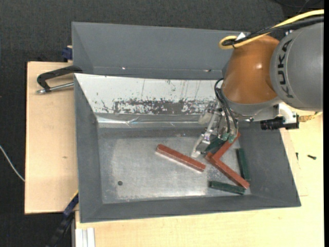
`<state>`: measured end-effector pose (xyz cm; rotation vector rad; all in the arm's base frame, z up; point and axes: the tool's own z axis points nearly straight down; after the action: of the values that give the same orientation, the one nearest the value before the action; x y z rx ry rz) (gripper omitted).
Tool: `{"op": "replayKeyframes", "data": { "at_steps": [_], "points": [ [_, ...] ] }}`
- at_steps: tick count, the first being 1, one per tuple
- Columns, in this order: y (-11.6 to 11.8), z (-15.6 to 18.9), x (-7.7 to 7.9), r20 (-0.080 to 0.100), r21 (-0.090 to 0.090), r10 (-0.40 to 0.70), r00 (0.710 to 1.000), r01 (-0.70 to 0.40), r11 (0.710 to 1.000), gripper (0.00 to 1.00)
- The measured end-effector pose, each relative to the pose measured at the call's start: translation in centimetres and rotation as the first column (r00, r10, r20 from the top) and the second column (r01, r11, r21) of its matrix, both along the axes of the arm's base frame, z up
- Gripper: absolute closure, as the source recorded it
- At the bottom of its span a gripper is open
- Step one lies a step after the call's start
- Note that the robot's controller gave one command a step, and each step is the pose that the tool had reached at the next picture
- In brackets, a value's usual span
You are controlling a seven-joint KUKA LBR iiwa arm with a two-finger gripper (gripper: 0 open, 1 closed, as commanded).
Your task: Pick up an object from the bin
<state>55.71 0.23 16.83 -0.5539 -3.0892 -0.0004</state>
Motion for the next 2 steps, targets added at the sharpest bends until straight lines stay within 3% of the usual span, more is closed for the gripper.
{"op": "replayKeyframes", "data": {
  "at_steps": [1, 2],
  "points": [
    [0.4, -3.7, 0.3, 0.008, -0.001, 0.187, 0.982, -0.188, 0.982, 0.00],
    [2.5, -9.0, 0.0, 0.004, 0.001, 0.153, 0.988, -0.153, 0.988, 1.00]
  ]
}}
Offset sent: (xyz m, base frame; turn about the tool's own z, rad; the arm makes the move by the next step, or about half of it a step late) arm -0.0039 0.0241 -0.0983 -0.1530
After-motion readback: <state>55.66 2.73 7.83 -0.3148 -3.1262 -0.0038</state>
